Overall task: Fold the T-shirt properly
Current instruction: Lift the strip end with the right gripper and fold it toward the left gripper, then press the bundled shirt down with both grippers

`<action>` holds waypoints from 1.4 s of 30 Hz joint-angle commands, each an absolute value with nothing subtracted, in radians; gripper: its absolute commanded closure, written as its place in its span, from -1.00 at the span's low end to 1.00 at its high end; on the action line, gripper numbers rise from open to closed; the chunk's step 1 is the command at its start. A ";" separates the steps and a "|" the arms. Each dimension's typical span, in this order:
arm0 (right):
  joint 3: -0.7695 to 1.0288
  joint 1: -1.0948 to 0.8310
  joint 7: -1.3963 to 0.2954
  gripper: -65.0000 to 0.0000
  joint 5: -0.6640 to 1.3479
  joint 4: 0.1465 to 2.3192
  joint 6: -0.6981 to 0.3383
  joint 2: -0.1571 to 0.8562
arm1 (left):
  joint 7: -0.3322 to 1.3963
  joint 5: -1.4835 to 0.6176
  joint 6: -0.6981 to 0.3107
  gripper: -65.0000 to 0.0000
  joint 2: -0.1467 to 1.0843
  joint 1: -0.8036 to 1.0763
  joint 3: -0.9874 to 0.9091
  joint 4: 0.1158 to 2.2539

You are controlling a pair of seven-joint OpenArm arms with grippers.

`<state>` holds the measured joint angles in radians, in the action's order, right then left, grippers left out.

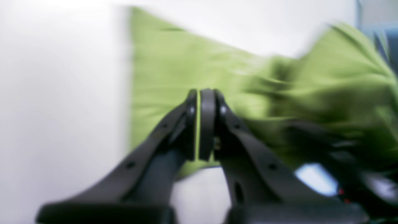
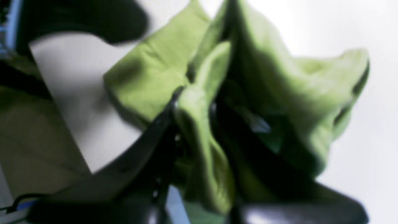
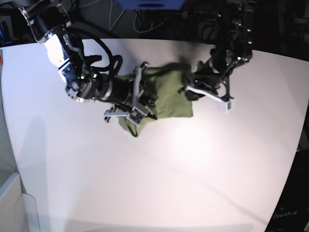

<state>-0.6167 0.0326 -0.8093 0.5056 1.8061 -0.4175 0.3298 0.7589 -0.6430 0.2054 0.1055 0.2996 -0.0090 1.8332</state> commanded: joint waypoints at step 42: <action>-0.935 0.176 -0.934 0.97 0.377 1.844 -0.283 0.214 | 0.823 -0.647 0.266 0.95 0.076 0.162 -0.048 1.535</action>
